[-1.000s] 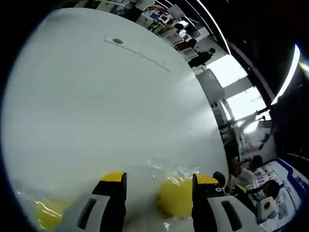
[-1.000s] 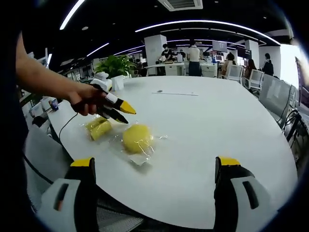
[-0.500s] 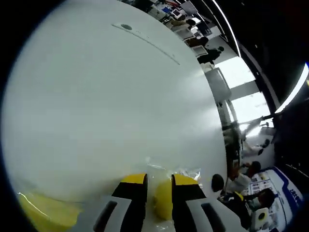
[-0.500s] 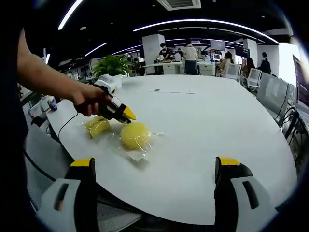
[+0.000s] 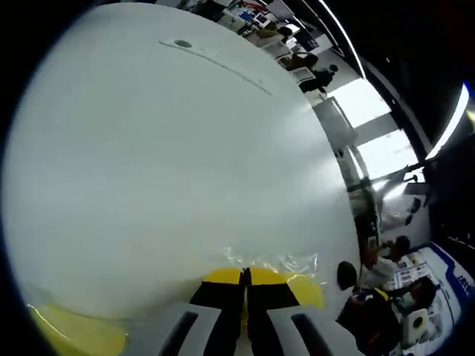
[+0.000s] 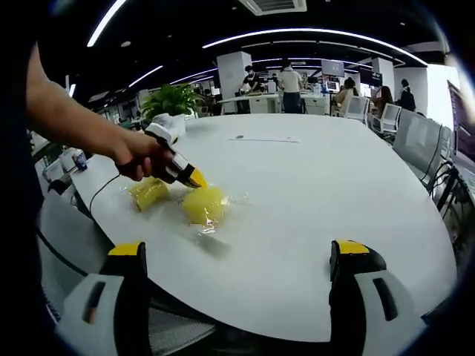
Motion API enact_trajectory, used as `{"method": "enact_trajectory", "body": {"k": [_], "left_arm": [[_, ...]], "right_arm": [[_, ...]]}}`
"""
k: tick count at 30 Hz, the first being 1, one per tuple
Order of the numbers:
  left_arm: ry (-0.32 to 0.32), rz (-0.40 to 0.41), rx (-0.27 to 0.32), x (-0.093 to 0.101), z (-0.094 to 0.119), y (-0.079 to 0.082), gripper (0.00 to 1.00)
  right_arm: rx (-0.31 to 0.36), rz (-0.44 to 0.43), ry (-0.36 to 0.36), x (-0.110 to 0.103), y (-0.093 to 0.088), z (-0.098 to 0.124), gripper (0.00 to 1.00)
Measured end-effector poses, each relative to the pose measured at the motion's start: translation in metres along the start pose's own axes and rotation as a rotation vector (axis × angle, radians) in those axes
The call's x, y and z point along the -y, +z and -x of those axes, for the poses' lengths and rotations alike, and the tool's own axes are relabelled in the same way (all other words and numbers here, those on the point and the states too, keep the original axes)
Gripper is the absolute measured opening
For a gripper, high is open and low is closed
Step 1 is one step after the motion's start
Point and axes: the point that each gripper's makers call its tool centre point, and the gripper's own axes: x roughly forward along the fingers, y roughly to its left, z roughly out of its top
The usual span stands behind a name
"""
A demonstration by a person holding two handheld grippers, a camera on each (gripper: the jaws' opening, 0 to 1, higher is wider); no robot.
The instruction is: Compare the silicone blocks by pressing each to a similar depth, holding the contact briefly, and releasing to observe deformation and rebound differences across the visible hardness samples.
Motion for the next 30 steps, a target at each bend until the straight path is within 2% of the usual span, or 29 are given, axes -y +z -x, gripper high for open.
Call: {"method": "enact_trajectory", "body": {"k": [1,4,16,22,27,30], "left_arm": [[0.001,-0.018,0.009,0.001,-0.001,0.001,0.00],[0.004,0.012,0.006,0.001,0.000,0.001,0.00],[-0.012,0.027,0.011,0.006,0.004,0.003,0.00],[-0.059,0.087,0.030,0.011,0.008,0.003,0.00],[-0.090,0.084,0.044,0.019,0.015,0.001,0.00],[-0.124,0.067,0.077,0.030,0.022,0.005,0.00]], "right_arm": [[0.001,-0.001,-0.002,0.000,0.001,0.000,0.97],[0.003,-0.002,-0.005,0.000,0.001,0.001,0.97],[-0.006,0.003,0.003,-0.004,-0.002,-0.003,0.97],[-0.005,0.008,0.005,-0.002,0.000,-0.003,0.97],[-0.011,0.009,0.011,-0.002,0.000,-0.005,0.97],[-0.010,0.016,0.017,-0.004,0.001,-0.006,0.97]]}}
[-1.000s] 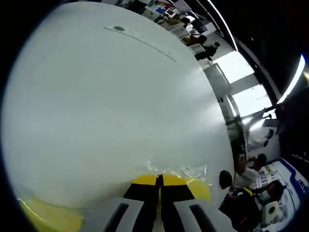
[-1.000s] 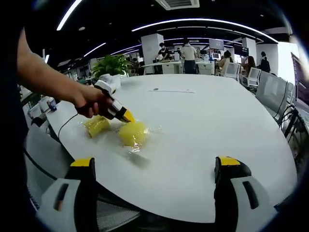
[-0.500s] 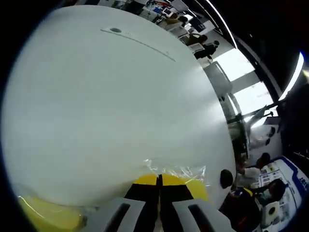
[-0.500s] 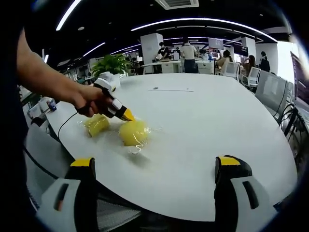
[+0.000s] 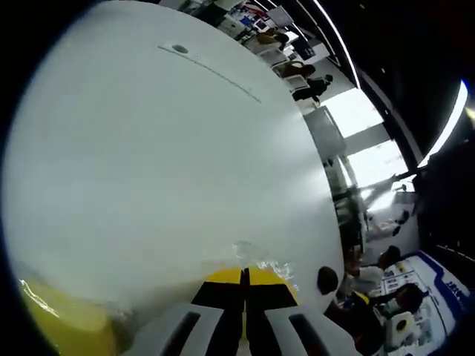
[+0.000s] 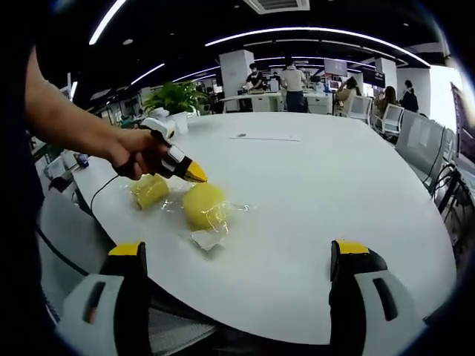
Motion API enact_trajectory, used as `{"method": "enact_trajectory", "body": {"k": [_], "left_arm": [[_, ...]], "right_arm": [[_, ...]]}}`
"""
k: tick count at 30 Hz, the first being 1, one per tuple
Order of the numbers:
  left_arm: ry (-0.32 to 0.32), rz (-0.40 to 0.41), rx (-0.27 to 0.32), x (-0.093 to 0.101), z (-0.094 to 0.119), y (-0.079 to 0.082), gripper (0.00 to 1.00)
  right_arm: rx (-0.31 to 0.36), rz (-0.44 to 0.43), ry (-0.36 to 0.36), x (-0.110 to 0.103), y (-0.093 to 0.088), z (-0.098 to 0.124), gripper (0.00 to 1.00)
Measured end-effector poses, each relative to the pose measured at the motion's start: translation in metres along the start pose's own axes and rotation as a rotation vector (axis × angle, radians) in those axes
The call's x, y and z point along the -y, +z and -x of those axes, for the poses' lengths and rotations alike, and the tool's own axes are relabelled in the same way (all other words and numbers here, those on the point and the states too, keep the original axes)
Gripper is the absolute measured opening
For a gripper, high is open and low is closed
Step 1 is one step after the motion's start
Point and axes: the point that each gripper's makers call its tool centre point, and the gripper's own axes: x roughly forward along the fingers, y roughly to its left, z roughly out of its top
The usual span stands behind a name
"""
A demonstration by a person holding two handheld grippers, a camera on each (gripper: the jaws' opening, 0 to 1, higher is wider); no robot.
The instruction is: Compare the silicone blocks by pressing each to a similar depth, holding the contact briefly, and releasing to observe deformation and rebound differences across the visible hardness samples.
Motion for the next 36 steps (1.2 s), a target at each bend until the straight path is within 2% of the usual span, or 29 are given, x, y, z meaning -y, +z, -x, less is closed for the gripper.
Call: {"method": "enact_trajectory", "body": {"k": [4,7,9,15,16,17,18,28,36], "left_arm": [[-0.031,-0.006,0.014,0.013,0.003,0.002,0.00],[-0.049,-0.053,0.018,0.024,0.007,0.002,0.00],[-0.047,-0.118,0.021,0.027,0.009,0.002,0.00],[-0.042,-0.232,0.051,0.037,0.019,0.006,0.00],[-0.031,-0.263,0.082,0.038,0.022,0.011,0.00],[-0.045,-0.247,0.101,0.041,0.024,0.013,0.00],[-0.073,-0.198,0.123,0.045,0.028,0.017,0.00],[-0.077,-0.302,0.158,0.057,0.049,0.028,0.00],[-0.106,-0.337,0.196,0.067,0.072,0.039,0.00]], "right_arm": [[0.006,0.000,-0.001,0.001,0.002,-0.001,0.97],[0.010,0.003,0.001,0.001,0.004,0.000,0.97],[0.013,0.001,-0.001,0.001,0.004,0.000,0.97],[0.020,0.003,-0.003,-0.001,0.005,0.003,0.97],[0.021,0.003,-0.003,-0.002,0.005,0.003,0.97],[0.021,0.003,-0.003,-0.002,0.005,0.003,0.97],[0.024,0.003,-0.002,-0.003,0.005,0.004,0.97],[0.046,0.018,-0.006,-0.009,0.014,0.008,0.97],[0.070,0.020,-0.010,-0.014,0.024,0.011,0.97]]}}
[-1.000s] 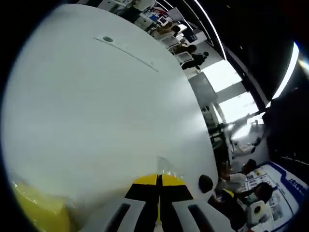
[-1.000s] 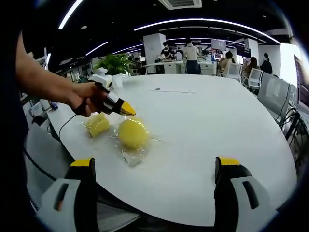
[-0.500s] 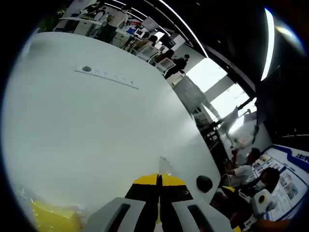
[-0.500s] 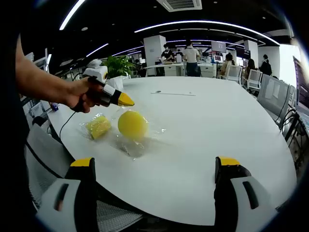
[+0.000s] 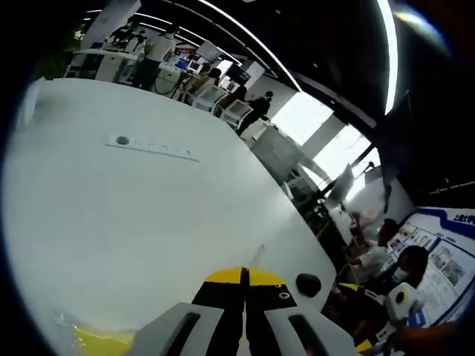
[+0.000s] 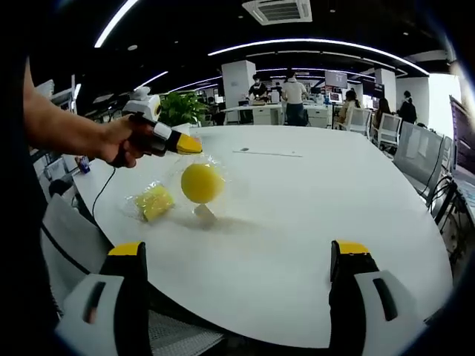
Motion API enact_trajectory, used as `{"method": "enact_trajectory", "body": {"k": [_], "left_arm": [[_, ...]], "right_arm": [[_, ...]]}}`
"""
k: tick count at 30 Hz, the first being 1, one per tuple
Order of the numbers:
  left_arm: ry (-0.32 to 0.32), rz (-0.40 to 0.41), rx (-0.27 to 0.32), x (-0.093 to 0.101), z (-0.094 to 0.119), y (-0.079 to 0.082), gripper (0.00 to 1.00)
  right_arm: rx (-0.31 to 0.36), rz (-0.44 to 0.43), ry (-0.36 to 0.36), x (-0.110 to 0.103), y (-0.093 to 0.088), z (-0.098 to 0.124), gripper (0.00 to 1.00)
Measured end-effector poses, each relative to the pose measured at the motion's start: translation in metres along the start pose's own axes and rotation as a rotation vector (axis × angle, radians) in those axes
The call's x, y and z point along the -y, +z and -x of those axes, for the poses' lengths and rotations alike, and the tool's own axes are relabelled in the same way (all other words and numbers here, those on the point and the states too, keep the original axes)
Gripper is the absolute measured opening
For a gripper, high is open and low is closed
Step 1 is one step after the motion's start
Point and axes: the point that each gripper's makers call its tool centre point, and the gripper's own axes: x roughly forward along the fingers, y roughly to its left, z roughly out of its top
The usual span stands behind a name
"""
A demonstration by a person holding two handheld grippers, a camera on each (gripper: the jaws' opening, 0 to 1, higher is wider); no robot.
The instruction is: Compare the silicone blocks by pressing each to a similar depth, holding the contact briefly, and releasing to observe deformation and rebound differences across the visible hardness samples.
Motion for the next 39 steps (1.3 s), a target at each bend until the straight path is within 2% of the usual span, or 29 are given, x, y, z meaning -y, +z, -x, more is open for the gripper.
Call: {"method": "enact_trajectory", "body": {"k": [9,23,33,39], "left_arm": [[-0.016,-0.023,0.048,0.001,0.023,0.021,0.00],[-0.133,-0.160,0.129,0.054,0.067,0.070,0.00],[-0.206,-0.227,0.152,0.083,0.093,0.084,0.00],[-0.263,-0.206,0.178,0.104,0.110,0.083,0.00]], "right_arm": [[0.027,0.003,-0.012,-0.004,0.012,0.002,0.97],[0.083,0.000,-0.015,-0.007,0.039,0.001,0.97],[0.156,-0.036,-0.013,-0.004,0.070,0.007,0.97],[0.178,0.007,0.010,-0.014,0.091,0.007,0.97]]}}
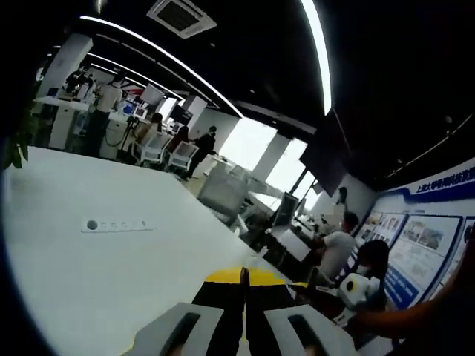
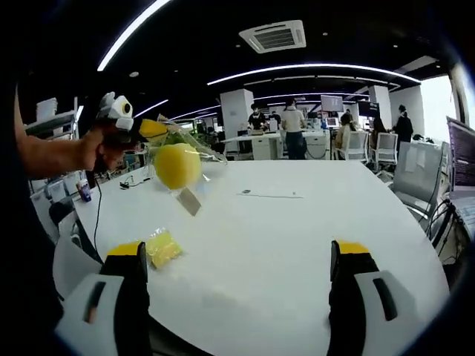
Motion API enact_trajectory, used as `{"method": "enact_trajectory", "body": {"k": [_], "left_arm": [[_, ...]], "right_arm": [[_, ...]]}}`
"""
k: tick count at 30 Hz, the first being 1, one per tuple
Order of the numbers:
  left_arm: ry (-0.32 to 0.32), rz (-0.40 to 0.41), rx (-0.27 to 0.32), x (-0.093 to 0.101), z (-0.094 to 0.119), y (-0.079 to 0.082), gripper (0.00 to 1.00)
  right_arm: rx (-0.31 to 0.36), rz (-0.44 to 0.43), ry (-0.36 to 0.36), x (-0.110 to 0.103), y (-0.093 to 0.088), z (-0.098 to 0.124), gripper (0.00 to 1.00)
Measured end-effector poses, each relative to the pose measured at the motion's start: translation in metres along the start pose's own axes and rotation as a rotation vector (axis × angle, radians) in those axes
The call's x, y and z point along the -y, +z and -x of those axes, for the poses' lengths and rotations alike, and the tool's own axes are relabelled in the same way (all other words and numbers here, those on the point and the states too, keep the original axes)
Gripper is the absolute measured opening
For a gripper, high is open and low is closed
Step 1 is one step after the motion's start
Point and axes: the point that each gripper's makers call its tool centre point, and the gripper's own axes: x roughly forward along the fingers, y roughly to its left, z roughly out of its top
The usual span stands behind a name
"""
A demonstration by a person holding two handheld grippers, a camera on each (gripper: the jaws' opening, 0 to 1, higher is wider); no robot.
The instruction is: Compare the silicone blocks by pressing each to a similar depth, holding the contact briefly, and releasing to observe deformation and rebound differences across the visible hardness samples.
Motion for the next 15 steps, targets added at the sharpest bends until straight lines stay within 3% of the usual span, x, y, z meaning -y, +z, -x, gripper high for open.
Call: {"method": "enact_trajectory", "body": {"k": [5,13,15], "left_arm": [[-0.045,0.010,0.010,0.021,0.007,0.003,0.00],[-0.074,0.005,0.014,0.038,0.013,0.006,0.00],[-0.116,0.013,0.008,0.046,0.013,0.006,0.00]], "right_arm": [[0.007,0.021,0.049,-0.011,0.011,-0.005,0.97],[0.039,0.022,0.109,-0.024,0.037,-0.009,0.97],[0.044,0.018,0.142,-0.028,0.042,-0.010,0.97]]}}
